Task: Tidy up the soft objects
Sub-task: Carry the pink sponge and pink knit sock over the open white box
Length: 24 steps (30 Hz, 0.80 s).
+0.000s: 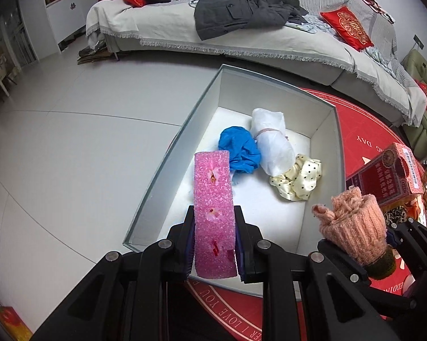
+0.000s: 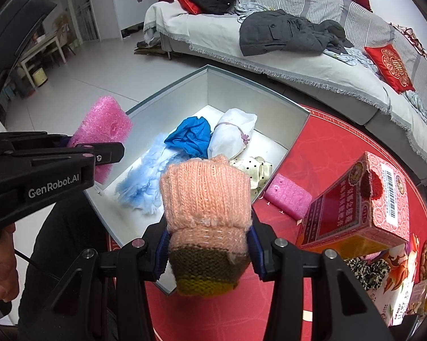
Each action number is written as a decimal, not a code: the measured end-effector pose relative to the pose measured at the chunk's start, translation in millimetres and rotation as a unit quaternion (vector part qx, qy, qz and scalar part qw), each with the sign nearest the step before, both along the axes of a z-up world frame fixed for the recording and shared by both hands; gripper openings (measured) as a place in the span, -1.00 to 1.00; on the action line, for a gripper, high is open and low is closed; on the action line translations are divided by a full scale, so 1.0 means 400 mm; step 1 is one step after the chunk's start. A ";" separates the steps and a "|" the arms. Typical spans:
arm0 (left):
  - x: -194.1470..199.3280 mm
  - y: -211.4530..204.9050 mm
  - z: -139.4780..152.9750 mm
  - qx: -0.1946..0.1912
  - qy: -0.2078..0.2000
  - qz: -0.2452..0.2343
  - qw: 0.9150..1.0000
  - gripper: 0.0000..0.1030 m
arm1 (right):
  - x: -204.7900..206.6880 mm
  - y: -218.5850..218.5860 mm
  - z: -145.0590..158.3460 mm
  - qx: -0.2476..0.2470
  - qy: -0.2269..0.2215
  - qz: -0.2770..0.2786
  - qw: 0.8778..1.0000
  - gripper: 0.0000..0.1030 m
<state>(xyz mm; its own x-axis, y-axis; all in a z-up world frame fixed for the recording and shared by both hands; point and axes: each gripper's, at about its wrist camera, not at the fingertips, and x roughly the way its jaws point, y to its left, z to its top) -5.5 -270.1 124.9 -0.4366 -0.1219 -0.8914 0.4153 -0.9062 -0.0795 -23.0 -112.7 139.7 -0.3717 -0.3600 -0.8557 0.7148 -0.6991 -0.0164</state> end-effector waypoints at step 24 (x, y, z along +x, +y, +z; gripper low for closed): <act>-0.117 -0.004 -0.070 0.007 -0.045 -0.050 0.998 -0.53 | -0.078 -0.062 -0.052 0.051 -0.001 0.049 0.998 -0.03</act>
